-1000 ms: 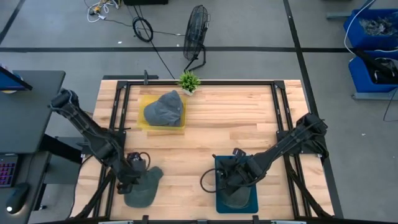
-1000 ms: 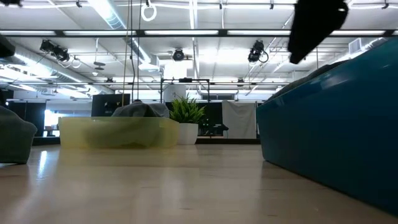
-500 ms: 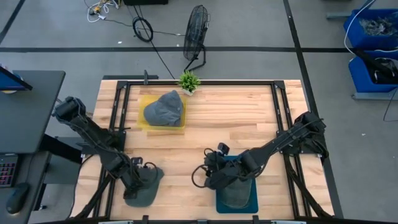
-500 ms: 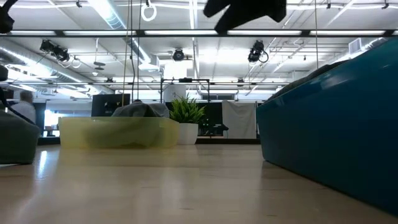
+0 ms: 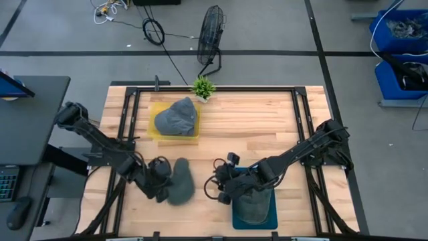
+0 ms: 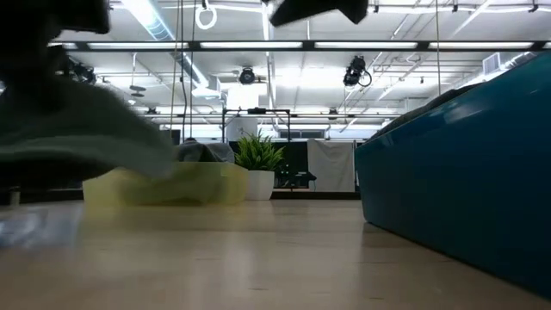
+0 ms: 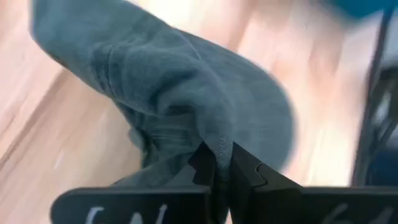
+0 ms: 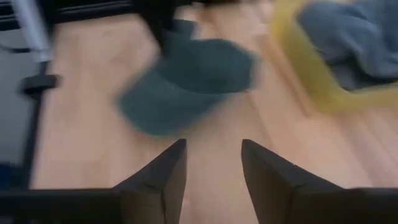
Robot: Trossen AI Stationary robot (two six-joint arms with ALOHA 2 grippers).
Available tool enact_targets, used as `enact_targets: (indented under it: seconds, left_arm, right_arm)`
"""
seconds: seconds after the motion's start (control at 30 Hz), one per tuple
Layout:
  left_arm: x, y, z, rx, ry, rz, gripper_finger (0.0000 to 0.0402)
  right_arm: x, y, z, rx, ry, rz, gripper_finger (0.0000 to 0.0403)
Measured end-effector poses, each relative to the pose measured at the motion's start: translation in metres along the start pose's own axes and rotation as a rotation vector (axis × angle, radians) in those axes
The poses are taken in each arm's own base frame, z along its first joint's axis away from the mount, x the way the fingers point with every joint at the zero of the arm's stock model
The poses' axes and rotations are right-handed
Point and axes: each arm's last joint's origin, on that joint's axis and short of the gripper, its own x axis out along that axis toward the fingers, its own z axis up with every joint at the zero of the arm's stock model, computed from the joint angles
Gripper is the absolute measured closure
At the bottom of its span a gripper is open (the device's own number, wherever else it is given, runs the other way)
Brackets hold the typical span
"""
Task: Pick & Place hat
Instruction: Put the black cap into the blue bin
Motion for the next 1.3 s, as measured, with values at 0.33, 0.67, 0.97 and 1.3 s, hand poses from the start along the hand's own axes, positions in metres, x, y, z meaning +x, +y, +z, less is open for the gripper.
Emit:
enact_targets:
  seconds: [0.33, 0.67, 0.97, 1.3]
  left_arm:
    - [0.004, -0.009, 0.041, -0.070, -0.122, -0.260, 0.0381]
    - [0.008, 0.001, 0.057, 0.226, -0.194, -0.211, 0.0380]
    - [0.009, 0.003, 0.062, 0.382, -0.222, -0.200, 0.0382]
    - [0.009, 0.005, 0.067, 0.451, -0.258, -0.193, 0.0381]
  right_arm:
    - [-0.006, 0.025, -0.005, -0.377, -0.125, 0.173, 0.0260]
    - [0.013, 0.004, 0.006, -0.371, -0.219, 0.121, 0.0260]
    - [0.039, -0.030, 0.024, -0.387, -0.231, 0.219, 0.0260]
    - [0.072, -0.046, 0.021, -0.436, -0.232, 0.232, 0.0260]
